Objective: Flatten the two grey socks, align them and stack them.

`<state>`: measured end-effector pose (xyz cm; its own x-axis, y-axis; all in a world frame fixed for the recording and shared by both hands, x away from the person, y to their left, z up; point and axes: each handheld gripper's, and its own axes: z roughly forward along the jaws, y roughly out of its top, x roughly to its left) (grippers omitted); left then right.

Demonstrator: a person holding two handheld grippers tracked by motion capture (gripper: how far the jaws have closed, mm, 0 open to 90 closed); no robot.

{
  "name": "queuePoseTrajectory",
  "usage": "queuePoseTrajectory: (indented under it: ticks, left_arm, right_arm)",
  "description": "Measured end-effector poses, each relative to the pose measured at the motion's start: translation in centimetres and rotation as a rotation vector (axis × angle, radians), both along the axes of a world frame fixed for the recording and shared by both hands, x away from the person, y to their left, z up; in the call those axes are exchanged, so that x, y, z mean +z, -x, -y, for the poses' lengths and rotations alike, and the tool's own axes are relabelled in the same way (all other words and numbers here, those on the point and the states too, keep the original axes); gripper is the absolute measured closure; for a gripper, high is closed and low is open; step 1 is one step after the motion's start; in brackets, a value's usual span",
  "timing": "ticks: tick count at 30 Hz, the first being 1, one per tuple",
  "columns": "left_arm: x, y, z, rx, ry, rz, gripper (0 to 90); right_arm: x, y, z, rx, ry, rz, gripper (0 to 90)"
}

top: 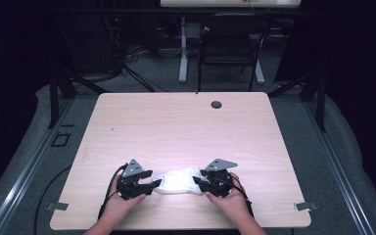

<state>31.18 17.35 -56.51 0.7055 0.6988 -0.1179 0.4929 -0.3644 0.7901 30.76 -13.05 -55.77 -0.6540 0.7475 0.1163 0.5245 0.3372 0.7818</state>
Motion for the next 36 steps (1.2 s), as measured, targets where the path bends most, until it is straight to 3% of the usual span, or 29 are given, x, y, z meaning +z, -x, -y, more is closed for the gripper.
queuePoseTrajectory:
  ticks: [2,14,21,26,36]
  left_arm:
    - [0.1,0.0,-0.3,0.003,0.006,-0.004,45.9]
    - [0.8,-0.1,-2.4,0.04,0.025,0.02,45.7]
    - [0.7,-0.7,-3.5,0.072,0.026,0.006,44.9]
    - [0.3,-1.3,-4.0,0.097,0.022,-0.011,45.0]
    - [0.0,-2.0,-4.6,0.131,0.022,-0.022,44.5]
  right_arm:
    - [0.3,0.2,0.3,-0.004,-0.022,0.01,59.0]
    - [0.6,0.1,2.5,-0.043,-0.013,0.002,56.4]
    - [0.1,-0.4,3.8,-0.09,-0.009,-0.006,56.1]
    - [-0.4,-0.8,4.7,-0.153,-0.031,-0.015,56.1]
    - [-1.0,-1.2,4.8,-0.172,-0.012,-0.024,55.6]
